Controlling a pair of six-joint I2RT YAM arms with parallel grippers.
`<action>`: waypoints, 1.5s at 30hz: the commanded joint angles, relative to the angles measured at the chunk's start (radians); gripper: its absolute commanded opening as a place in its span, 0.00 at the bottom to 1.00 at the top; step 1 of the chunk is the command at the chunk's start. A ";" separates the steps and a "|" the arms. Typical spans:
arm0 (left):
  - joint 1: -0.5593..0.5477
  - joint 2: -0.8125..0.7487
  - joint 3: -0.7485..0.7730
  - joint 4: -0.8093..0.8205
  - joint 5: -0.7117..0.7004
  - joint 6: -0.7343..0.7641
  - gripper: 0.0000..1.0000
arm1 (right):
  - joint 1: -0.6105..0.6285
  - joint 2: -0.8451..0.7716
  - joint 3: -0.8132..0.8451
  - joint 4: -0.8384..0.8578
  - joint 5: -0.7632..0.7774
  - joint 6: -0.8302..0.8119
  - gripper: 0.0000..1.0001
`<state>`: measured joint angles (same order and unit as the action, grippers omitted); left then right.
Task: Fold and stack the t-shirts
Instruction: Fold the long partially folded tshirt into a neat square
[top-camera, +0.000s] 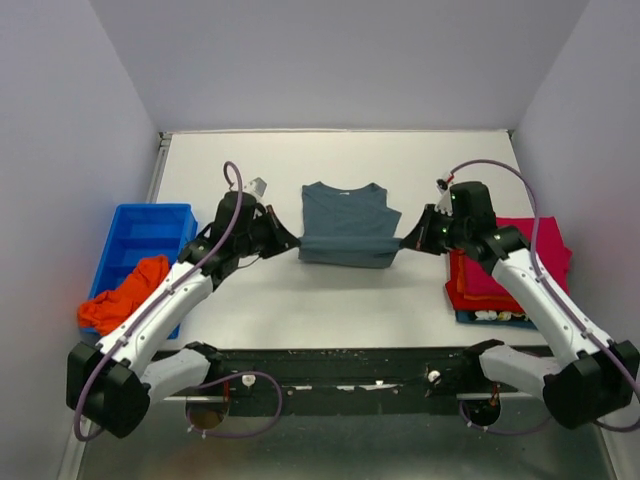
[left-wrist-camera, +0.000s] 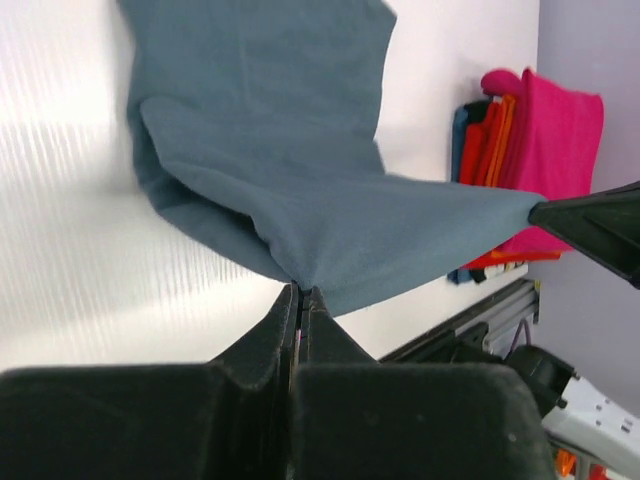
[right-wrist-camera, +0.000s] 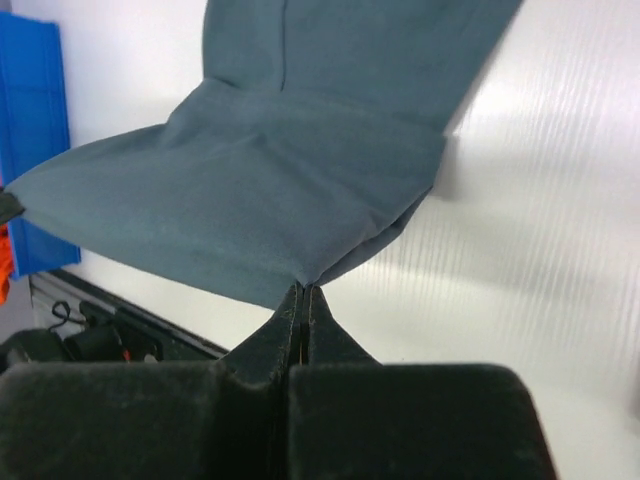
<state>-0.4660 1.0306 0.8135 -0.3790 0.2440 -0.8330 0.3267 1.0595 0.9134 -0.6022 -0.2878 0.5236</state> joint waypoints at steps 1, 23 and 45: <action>0.026 0.155 0.124 0.058 -0.109 0.015 0.00 | -0.054 0.166 0.102 -0.012 0.076 0.001 0.01; 0.182 0.842 0.599 0.324 -0.078 0.000 0.00 | -0.178 0.898 0.778 -0.033 0.026 0.049 0.01; 0.216 1.155 0.833 0.308 0.051 0.170 0.79 | -0.184 1.135 0.846 0.084 0.015 0.000 0.57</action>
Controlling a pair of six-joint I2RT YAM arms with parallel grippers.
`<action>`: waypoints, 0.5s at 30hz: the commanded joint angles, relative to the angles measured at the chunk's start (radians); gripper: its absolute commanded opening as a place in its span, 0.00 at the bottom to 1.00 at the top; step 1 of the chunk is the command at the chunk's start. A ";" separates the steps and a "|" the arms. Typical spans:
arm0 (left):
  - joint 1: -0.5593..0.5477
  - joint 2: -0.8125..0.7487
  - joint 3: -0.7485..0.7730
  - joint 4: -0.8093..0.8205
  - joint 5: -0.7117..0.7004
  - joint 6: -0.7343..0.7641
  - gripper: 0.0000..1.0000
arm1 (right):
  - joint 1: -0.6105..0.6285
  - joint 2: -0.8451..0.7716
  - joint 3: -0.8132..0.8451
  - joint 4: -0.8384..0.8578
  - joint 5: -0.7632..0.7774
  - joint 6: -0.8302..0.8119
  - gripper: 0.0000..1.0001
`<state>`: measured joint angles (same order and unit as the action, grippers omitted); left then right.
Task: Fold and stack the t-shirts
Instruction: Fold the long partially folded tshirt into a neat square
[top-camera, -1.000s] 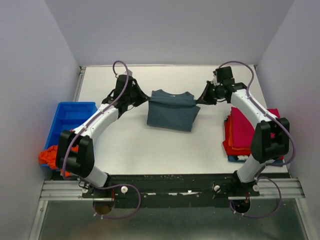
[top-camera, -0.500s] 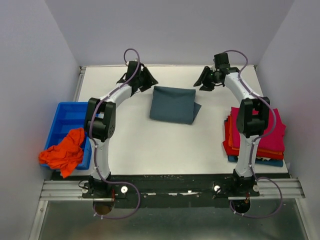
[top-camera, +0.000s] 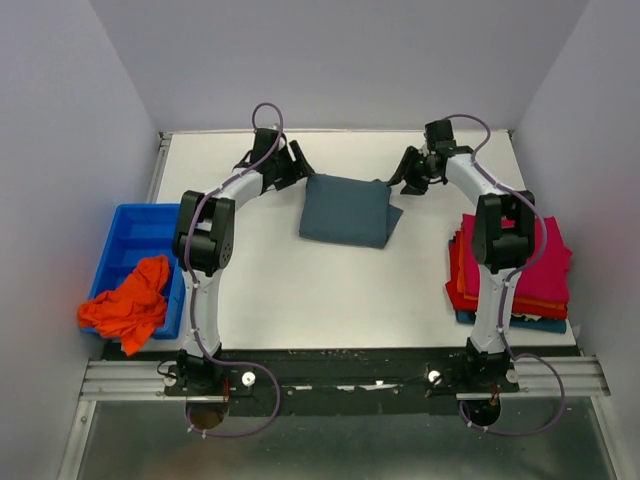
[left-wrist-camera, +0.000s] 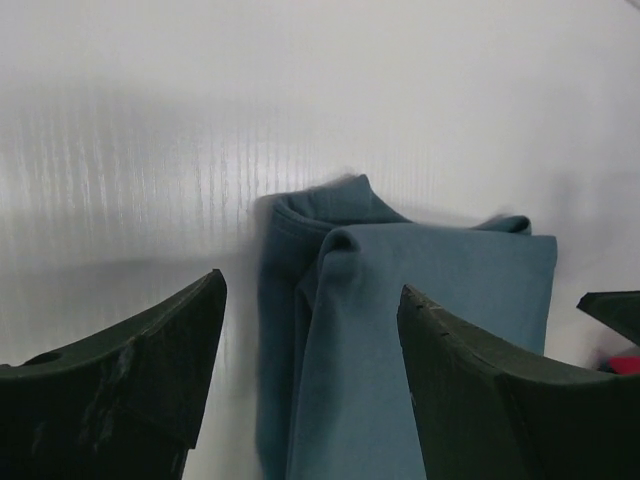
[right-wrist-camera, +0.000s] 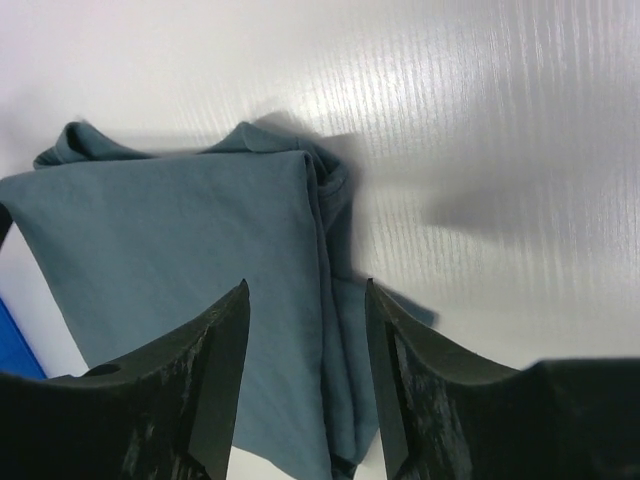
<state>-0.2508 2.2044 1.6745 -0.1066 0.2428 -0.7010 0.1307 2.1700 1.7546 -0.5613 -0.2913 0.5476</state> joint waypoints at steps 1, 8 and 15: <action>0.001 -0.018 -0.036 0.042 0.056 0.041 0.78 | 0.015 0.033 0.014 0.040 0.021 -0.025 0.57; 0.002 0.006 -0.050 0.062 0.082 0.051 0.69 | 0.024 0.112 0.081 0.014 0.035 -0.002 0.57; 0.008 0.052 -0.015 0.047 0.099 0.047 0.66 | 0.041 0.212 0.184 -0.046 0.055 0.034 0.54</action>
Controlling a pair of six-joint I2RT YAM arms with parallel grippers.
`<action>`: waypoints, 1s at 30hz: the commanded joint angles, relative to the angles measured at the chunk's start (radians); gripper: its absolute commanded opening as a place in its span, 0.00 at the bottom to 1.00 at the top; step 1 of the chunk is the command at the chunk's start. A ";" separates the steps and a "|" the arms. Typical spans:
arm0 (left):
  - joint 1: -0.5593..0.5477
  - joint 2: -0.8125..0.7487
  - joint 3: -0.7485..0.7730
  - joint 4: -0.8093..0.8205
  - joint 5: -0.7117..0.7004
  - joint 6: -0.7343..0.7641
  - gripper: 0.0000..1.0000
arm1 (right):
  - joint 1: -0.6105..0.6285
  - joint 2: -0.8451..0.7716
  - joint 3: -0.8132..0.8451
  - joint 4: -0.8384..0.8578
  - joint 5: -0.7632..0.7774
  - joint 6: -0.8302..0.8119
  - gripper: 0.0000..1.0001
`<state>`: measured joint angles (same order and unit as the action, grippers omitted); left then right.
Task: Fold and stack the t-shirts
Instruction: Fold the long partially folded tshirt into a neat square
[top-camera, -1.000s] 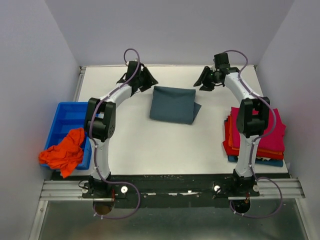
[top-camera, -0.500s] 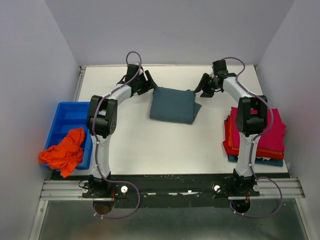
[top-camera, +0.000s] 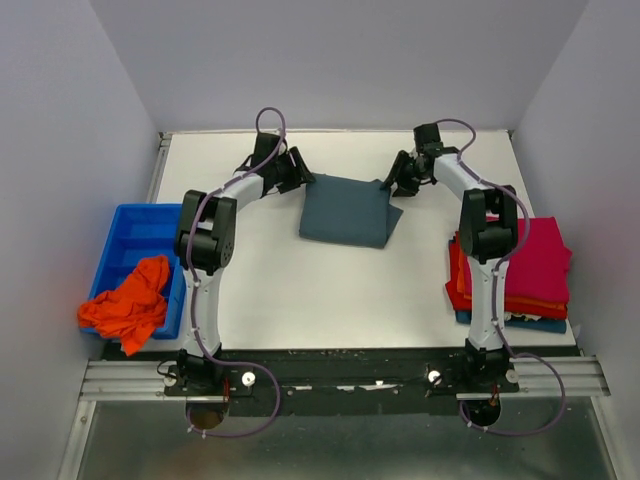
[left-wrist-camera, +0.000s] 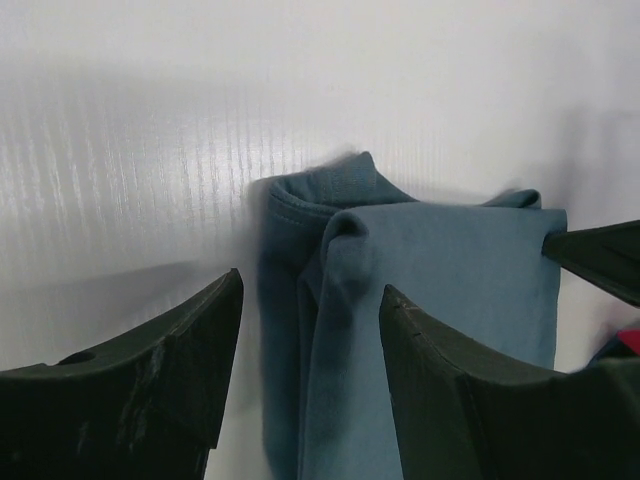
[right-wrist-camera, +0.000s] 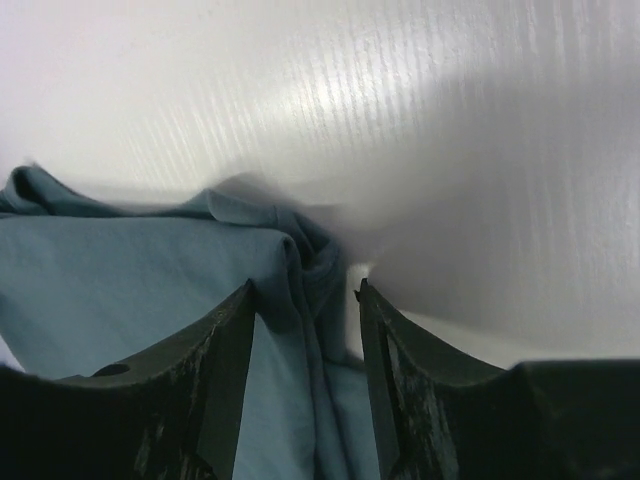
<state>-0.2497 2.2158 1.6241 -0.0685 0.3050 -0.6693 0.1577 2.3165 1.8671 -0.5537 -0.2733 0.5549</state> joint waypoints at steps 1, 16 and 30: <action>0.007 0.045 0.045 0.006 0.039 0.016 0.66 | 0.014 0.078 0.087 -0.064 0.037 0.030 0.52; 0.017 0.070 0.037 0.058 0.080 -0.007 0.63 | 0.029 0.112 0.152 -0.100 0.097 0.036 0.01; 0.017 0.203 0.164 -0.059 0.068 -0.039 0.50 | 0.029 0.126 0.190 -0.101 0.057 0.030 0.01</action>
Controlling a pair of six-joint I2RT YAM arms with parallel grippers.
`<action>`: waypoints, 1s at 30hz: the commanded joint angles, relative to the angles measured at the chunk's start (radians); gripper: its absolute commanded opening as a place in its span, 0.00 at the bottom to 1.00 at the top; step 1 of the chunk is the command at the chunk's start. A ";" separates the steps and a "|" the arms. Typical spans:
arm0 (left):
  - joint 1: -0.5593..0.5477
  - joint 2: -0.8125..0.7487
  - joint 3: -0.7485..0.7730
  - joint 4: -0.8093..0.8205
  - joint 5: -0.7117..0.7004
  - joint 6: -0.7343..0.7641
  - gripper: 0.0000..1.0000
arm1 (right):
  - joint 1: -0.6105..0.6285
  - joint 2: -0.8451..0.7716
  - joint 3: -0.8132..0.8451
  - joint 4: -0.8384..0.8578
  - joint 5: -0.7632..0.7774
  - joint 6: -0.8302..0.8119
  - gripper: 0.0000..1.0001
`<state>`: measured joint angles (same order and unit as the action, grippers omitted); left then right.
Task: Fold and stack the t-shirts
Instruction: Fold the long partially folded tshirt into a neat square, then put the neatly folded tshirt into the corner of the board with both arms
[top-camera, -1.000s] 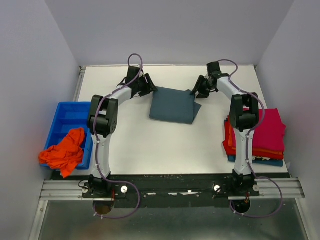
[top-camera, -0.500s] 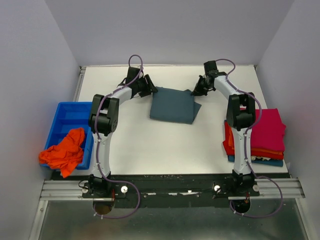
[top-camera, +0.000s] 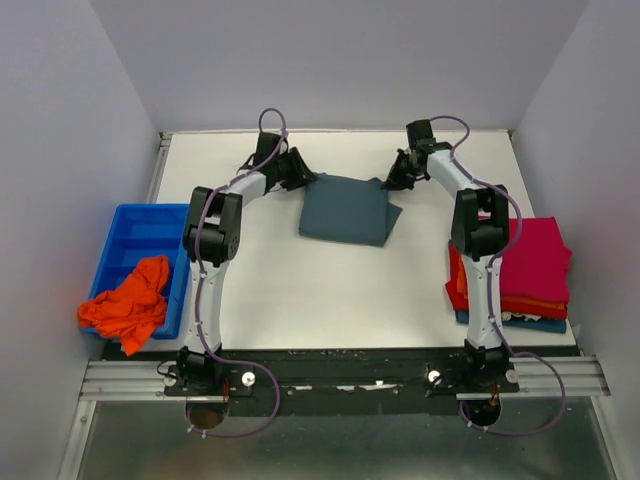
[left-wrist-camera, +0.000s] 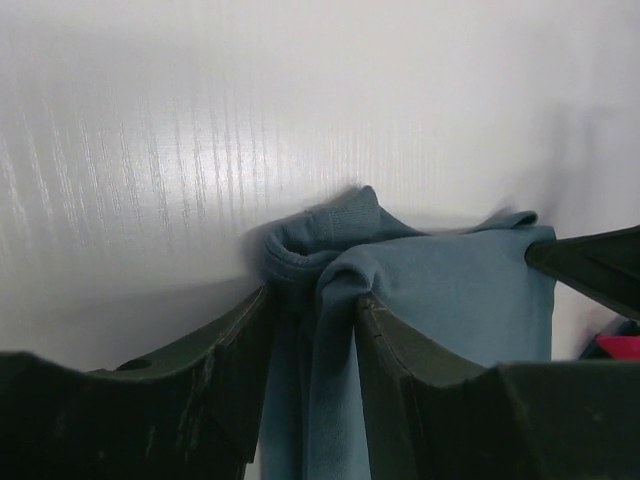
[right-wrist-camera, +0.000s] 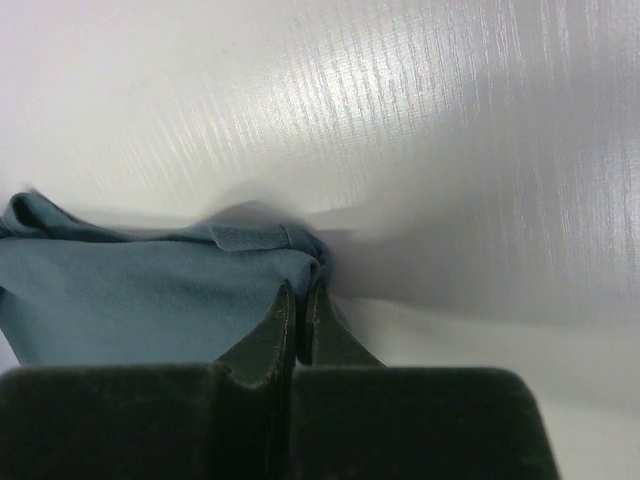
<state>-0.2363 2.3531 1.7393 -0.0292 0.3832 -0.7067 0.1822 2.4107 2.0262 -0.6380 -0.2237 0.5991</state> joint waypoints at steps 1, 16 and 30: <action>0.003 0.072 0.052 -0.094 -0.009 -0.007 0.46 | 0.005 0.031 0.031 -0.017 0.004 -0.015 0.01; 0.011 -0.130 -0.165 0.374 0.017 -0.030 0.00 | 0.007 -0.149 -0.049 0.075 -0.011 -0.048 0.01; -0.003 -0.445 -0.521 0.627 0.013 -0.031 0.00 | 0.013 -0.475 -0.401 0.237 -0.043 -0.070 0.01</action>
<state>-0.2333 1.9995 1.3090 0.4927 0.4126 -0.7532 0.1932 2.0346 1.7210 -0.4828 -0.2596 0.5549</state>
